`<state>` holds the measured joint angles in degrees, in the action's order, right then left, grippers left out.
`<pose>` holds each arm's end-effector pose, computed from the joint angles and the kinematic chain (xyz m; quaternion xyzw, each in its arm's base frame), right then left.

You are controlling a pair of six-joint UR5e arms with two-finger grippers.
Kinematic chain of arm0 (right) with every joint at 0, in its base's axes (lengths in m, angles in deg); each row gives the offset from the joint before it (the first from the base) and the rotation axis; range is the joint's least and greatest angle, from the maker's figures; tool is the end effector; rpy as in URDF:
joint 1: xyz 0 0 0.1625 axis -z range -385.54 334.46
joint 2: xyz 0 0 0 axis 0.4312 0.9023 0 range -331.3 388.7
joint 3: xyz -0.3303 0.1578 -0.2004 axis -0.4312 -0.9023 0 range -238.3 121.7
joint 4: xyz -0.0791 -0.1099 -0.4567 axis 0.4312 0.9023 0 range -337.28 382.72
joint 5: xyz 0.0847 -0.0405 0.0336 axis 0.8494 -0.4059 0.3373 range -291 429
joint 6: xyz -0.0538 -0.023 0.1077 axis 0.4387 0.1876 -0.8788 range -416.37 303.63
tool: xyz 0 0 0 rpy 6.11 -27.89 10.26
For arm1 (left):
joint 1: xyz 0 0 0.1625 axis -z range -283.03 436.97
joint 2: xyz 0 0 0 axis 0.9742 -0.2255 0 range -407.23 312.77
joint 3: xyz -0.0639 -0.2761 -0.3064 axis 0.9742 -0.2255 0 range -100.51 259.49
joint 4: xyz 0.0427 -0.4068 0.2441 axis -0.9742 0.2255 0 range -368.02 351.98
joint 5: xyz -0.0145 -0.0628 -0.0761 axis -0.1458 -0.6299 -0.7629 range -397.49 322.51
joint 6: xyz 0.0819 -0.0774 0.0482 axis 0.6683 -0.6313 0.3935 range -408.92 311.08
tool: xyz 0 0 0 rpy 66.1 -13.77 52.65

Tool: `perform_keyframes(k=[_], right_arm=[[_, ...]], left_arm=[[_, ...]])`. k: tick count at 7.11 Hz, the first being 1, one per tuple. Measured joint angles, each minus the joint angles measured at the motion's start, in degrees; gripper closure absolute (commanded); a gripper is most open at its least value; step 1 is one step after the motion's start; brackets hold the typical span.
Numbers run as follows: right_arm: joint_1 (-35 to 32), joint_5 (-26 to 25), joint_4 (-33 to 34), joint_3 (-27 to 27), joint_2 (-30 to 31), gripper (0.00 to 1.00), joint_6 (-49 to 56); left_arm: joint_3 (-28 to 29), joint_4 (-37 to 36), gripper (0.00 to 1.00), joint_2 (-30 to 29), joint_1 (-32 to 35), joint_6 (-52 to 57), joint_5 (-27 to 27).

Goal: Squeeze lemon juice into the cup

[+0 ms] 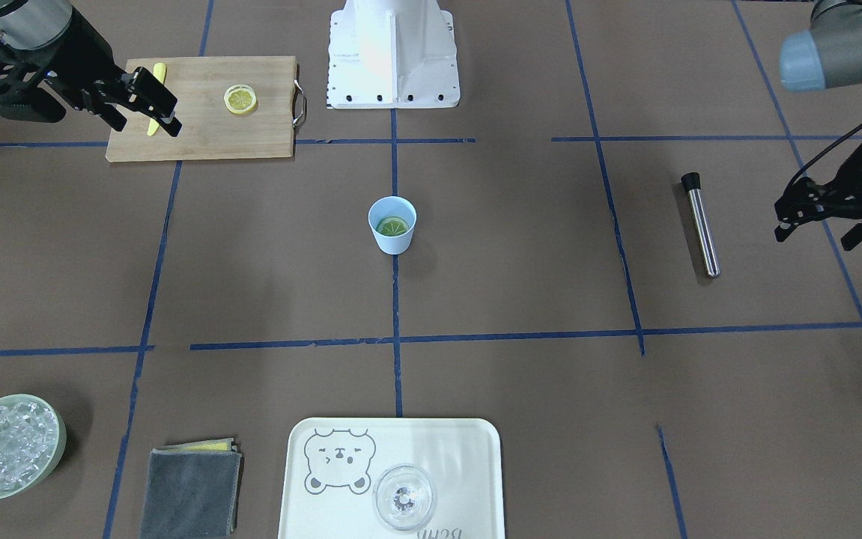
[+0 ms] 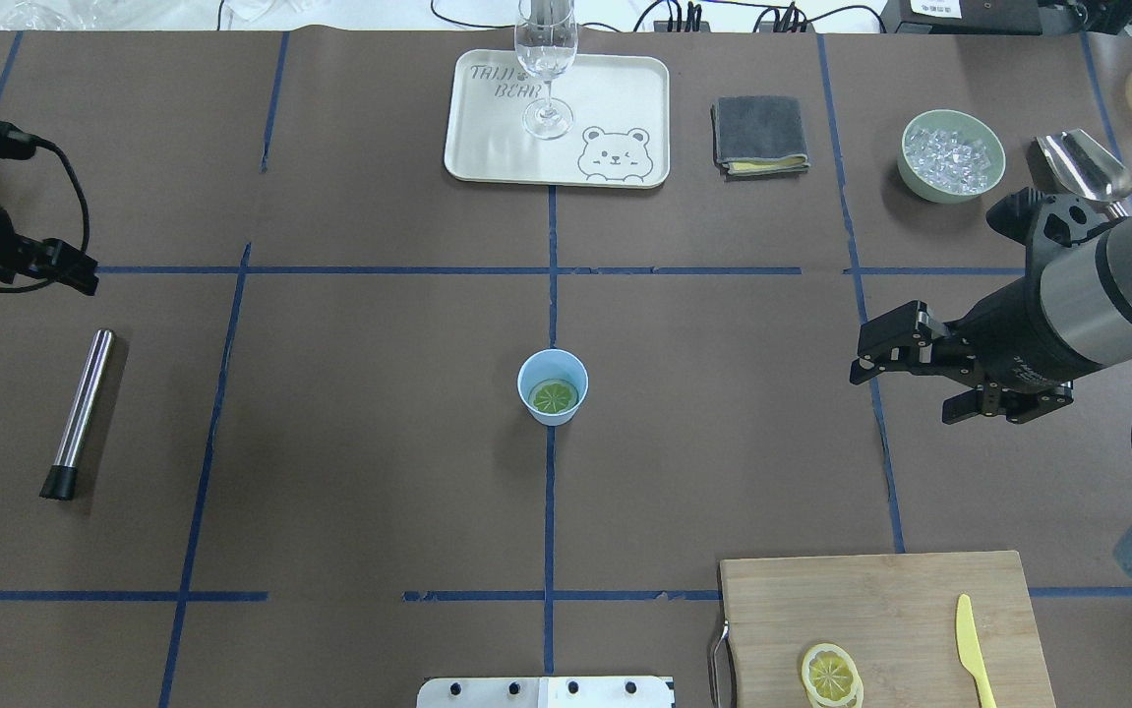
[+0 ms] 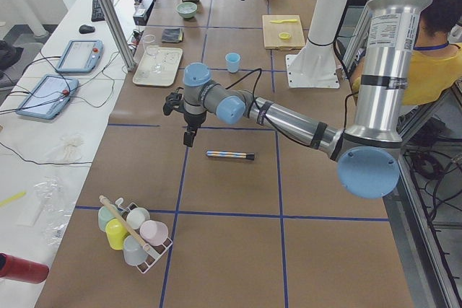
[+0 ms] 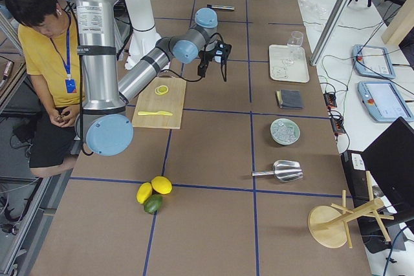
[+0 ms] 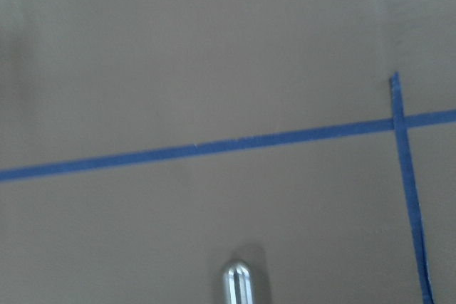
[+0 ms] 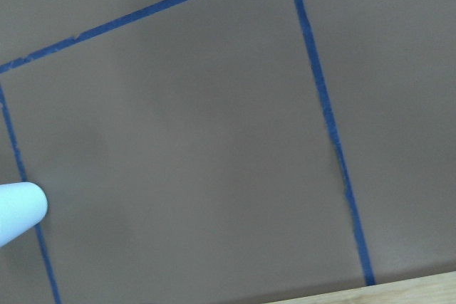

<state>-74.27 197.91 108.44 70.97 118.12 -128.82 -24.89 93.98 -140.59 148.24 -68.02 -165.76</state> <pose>-0.2831 -0.4079 0.2859 -0.0649 -0.4653 0.1143 0.8753 0.1364 -0.5813 0.4739 0.1267 0.3783 0.0812 0.9134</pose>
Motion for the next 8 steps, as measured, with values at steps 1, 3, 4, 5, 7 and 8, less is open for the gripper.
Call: perform_keyframes(k=[1,3,4,5,7,8], right_arm=[[-3.35,1.89,0.06,-0.47,3.03,0.0,6.94],[-13.09,6.83,0.26,-3.53,8.41,0.0,23.38],[-17.94,8.82,0.32,-6.24,10.38,0.0,32.06],[-22.11,9.76,0.8,-9.42,11.62,0.0,40.45],[-28.2,9.77,6.23,-13.33,12.16,0.0,54.63],[-29.41,8.89,9.2,-13.77,12.08,0.0,58.76]], left_arm=[[1.1,-0.04,0.0,2.23,4.84,8.23,-2.97],[4.62,-0.03,0.0,5.95,12.5,20.53,-5.41],[7.28,-0.03,0.0,6.73,15.79,25.27,-6.4],[10.22,-0.06,0.0,7.0,18.9,28.45,-7.02],[13.04,-2.3,0.0,7.01,21.84,30.56,-7.36],[12.96,-5.61,0.0,6.51,22.17,30.6,-7.33]])
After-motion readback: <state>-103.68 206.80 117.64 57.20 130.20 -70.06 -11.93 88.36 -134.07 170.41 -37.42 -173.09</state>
